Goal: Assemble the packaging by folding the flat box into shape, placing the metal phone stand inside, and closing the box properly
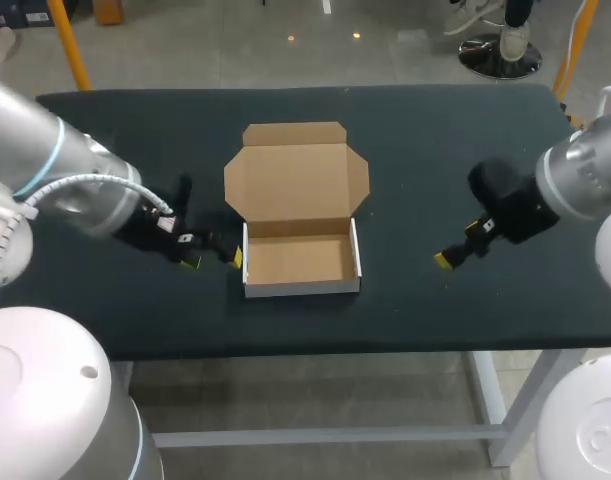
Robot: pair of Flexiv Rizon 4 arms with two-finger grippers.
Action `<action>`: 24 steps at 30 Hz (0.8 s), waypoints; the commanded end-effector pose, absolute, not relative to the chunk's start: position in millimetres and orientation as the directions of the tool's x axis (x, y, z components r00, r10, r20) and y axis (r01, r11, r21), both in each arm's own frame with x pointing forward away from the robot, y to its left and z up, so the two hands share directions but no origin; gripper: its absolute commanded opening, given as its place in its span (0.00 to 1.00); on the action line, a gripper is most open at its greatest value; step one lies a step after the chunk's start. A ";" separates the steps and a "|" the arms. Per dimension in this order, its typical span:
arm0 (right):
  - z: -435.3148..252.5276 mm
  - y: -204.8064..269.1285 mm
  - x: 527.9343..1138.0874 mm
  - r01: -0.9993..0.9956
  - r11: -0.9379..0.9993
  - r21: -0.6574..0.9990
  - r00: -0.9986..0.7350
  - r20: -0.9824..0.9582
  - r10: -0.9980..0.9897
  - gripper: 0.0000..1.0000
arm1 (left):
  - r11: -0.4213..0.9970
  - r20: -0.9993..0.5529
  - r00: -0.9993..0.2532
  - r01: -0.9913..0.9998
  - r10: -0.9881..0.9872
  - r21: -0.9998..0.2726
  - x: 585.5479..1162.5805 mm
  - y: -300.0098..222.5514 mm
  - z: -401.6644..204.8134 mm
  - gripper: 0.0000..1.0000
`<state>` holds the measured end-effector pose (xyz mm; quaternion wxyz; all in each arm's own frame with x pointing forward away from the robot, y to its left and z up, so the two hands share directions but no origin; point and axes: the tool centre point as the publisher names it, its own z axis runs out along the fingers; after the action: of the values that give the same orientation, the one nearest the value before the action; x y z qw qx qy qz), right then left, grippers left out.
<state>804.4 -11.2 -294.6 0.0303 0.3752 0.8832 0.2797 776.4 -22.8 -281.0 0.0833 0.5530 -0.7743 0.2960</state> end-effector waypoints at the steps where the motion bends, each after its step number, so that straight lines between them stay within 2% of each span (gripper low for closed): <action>1: -279.8 -23.8 786.0 0.694 0.509 0.509 -0.669 0.194 0.717 1.00 | 0.187 0.527 -0.371 -0.910 -0.765 -0.370 752.7 8.1 -255.2 1.00; 10: -264.3 -44.2 776.3 0.790 0.416 0.450 -0.559 0.252 0.790 1.00 | 0.085 0.516 -0.243 -0.947 -0.821 -0.310 732.7 27.8 -232.6 1.00; 24: -247.7 -64.0 754.4 0.895 0.293 0.336 -0.388 0.263 0.883 1.00 | -0.010 0.409 -0.074 -0.980 -0.909 -0.200 704.8 35.5 -207.0 1.00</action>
<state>763.5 -60.3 -265.1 -0.0200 0.5467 0.8050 0.2295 712.8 33.7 -220.7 0.1068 0.6640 -0.6972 0.2484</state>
